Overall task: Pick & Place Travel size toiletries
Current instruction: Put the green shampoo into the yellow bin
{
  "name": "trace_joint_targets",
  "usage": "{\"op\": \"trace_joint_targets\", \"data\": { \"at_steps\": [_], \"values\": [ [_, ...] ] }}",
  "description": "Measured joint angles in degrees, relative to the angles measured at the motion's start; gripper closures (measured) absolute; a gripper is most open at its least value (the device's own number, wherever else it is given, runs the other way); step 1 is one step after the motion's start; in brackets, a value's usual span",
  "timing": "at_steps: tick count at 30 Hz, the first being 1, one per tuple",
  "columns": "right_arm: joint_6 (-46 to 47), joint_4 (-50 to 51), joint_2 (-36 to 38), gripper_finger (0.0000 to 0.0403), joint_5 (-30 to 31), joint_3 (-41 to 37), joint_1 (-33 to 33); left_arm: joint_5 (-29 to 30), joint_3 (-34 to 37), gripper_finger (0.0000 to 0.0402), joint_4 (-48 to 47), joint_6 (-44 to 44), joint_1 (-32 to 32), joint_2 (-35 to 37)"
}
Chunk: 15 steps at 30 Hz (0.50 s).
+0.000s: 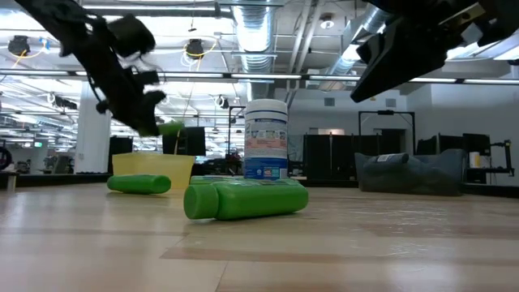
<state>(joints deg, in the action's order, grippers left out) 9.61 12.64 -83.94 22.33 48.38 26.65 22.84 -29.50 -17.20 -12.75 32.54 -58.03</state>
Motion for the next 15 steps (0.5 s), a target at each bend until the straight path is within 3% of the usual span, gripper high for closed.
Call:
{"op": "trace_joint_targets", "data": {
  "at_steps": [8, 15],
  "values": [
    [0.5, 0.0, 0.0, 0.0402, 0.0, 0.0, 0.0, -3.3, 0.0, 0.0235, 0.5, 0.5, 2.2, -10.4],
    [0.5, 0.1, 0.0, 0.0402, 0.0, 0.0, 0.0, -3.3, 0.0, 0.0228, 1.0, 0.5, 2.2, -14.4]
  ]
}}
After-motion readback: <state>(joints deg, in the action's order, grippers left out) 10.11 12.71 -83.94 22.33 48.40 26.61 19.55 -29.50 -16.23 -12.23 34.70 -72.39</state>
